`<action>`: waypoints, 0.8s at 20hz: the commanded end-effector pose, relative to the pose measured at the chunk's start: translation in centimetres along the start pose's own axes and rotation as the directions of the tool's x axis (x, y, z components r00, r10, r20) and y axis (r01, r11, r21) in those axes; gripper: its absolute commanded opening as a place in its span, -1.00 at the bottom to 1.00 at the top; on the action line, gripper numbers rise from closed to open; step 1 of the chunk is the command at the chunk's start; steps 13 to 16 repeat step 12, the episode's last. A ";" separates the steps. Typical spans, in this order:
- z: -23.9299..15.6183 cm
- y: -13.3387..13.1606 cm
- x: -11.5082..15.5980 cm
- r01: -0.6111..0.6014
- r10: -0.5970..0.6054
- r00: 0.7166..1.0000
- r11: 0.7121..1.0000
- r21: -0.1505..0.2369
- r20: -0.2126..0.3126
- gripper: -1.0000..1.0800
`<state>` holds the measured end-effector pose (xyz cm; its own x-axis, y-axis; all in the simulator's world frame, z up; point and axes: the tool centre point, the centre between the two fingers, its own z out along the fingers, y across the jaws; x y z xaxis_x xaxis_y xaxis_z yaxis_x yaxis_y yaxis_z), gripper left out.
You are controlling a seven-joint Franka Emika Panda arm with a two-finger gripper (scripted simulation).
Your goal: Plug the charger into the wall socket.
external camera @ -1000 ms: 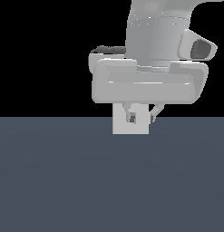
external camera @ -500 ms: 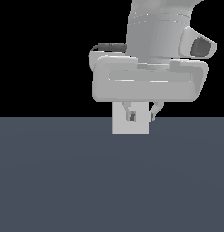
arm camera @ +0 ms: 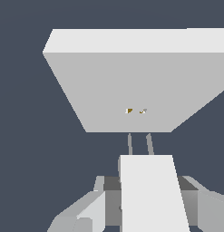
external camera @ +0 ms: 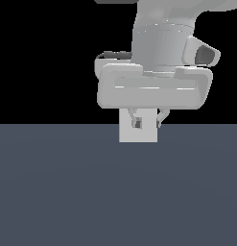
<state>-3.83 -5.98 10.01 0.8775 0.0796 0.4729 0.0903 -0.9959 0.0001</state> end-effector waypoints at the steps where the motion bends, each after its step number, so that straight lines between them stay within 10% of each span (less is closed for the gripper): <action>1: 0.4 0.0 0.8 0.000 0.000 1.000 1.000 0.000 0.000 -1.00; 16: 1.6 0.0 3.1 0.000 0.000 1.000 1.000 0.001 0.000 -1.00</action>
